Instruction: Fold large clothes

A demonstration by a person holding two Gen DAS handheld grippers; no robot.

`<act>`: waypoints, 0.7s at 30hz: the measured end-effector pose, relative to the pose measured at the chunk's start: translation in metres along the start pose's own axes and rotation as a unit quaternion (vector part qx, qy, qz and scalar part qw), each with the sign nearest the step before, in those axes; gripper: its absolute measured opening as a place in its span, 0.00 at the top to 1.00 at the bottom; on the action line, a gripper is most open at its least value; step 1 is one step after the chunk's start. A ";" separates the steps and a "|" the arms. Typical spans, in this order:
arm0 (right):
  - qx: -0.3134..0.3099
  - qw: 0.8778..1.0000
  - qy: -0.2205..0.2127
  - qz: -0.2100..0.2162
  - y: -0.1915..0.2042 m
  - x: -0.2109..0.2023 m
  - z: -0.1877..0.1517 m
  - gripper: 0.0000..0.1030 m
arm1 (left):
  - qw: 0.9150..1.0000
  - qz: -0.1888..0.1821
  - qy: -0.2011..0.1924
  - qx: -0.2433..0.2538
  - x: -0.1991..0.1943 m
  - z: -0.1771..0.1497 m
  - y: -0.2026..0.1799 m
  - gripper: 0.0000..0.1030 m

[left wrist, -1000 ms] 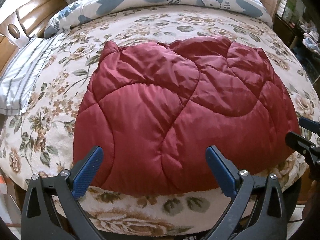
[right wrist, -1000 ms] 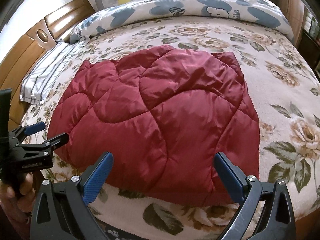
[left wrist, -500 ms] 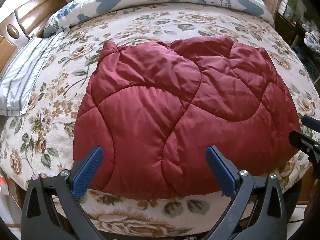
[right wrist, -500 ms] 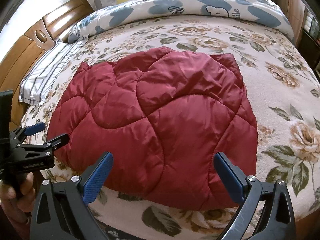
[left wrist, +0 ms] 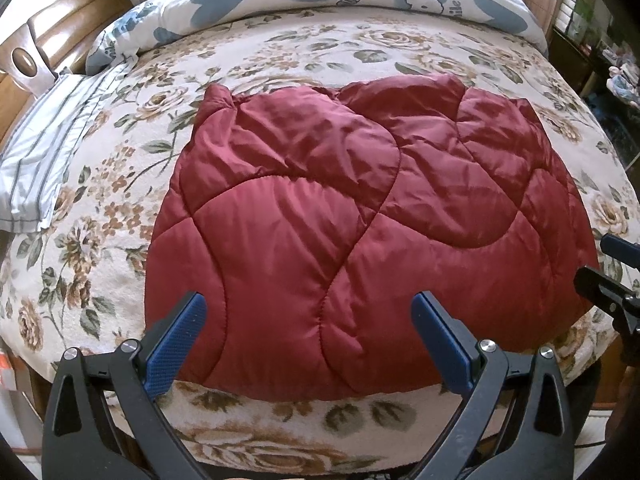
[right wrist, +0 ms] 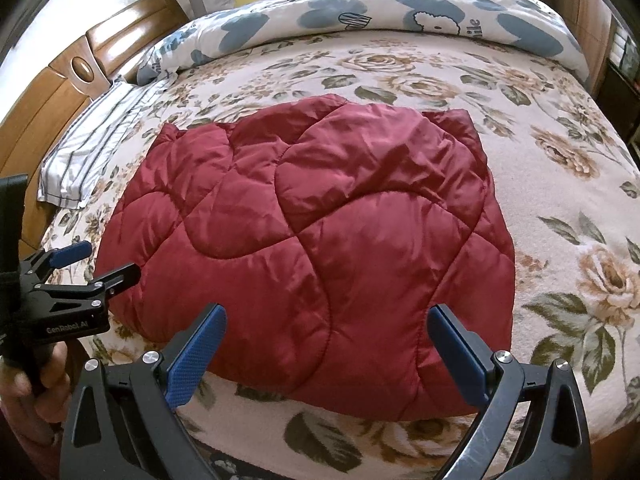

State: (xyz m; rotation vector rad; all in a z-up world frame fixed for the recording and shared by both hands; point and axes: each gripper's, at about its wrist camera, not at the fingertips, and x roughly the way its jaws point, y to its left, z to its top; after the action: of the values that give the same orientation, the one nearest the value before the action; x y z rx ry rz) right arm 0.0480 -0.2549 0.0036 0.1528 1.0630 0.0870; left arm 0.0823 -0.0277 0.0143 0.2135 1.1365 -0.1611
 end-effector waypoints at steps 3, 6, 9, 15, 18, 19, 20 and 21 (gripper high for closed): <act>-0.001 1.000 0.001 0.000 0.001 0.000 0.000 0.02 | 1.000 0.002 0.000 0.001 0.000 0.000 0.000 0.00; -0.001 1.000 0.000 -0.001 0.002 0.000 -0.001 0.02 | 1.000 0.002 0.000 0.001 0.000 0.000 0.001 0.00; 0.000 1.000 0.000 0.000 0.001 0.000 0.000 0.02 | 1.000 0.004 -0.002 0.002 0.000 0.000 0.001 0.00; -0.001 1.000 -0.001 0.000 0.002 -0.001 0.000 0.02 | 1.000 0.004 -0.002 0.003 -0.002 0.002 0.001 0.00; -0.001 1.000 -0.001 -0.001 0.002 -0.001 0.000 0.02 | 1.000 0.004 -0.002 0.003 -0.002 0.002 0.001 0.00; -0.001 1.000 -0.001 -0.001 0.002 -0.001 0.000 0.02 | 1.000 0.004 -0.003 0.003 -0.002 0.001 0.001 0.00; -0.001 1.000 0.000 -0.001 0.001 -0.001 0.001 0.02 | 1.000 0.005 -0.002 0.003 -0.001 0.002 0.000 0.00; -0.001 1.000 -0.001 -0.001 0.002 -0.001 0.001 0.02 | 1.000 0.005 -0.002 0.003 -0.001 0.002 0.000 0.00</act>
State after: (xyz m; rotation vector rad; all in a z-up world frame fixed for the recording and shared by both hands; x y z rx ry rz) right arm 0.0479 -0.2536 0.0054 0.1498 1.0616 0.0872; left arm 0.0833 -0.0277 0.0162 0.2228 1.1309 -0.1562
